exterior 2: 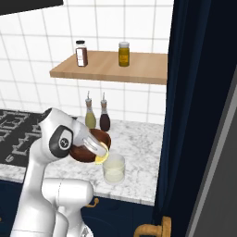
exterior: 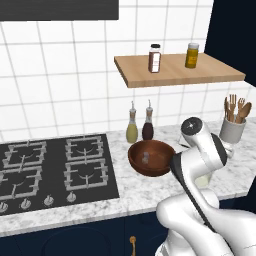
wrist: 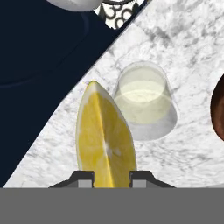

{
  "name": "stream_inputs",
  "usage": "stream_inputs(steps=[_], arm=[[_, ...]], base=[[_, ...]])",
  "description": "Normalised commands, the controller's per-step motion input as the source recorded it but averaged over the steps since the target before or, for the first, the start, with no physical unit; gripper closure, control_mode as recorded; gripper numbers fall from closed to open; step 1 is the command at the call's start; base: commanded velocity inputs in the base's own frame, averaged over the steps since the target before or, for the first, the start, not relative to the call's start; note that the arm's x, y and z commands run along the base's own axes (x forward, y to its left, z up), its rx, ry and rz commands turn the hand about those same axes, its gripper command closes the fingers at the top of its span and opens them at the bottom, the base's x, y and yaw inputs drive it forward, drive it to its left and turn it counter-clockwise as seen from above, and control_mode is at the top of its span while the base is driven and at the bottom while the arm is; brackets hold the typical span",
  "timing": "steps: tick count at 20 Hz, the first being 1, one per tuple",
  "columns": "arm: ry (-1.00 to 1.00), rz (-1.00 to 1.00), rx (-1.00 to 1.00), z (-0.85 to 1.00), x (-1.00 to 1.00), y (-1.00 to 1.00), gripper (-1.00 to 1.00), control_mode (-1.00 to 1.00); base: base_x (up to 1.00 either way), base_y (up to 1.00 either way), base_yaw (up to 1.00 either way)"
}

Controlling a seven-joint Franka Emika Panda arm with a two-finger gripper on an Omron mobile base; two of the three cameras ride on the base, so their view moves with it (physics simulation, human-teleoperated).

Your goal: Grab a lemon wedge from the fridge and one ice cube from the ice bowl, and put them in the glass of lemonade.

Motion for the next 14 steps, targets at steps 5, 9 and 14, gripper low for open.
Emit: stream_inputs(steps=[5, 9, 14], arm=[[-0.09, 0.0, 0.0, -0.36, 0.23, -0.17, 1.0, -1.0], [-0.18, 0.0, 0.0, -0.28, 0.08, -0.22, 1.0, -1.0], [-0.17, 0.0, 0.0, -0.29, 0.02, -0.01, 1.0, -1.0]], base=[[0.0, 0.0, 0.0], [0.0, 0.0, 0.0], [0.0, 0.0, 0.0]])
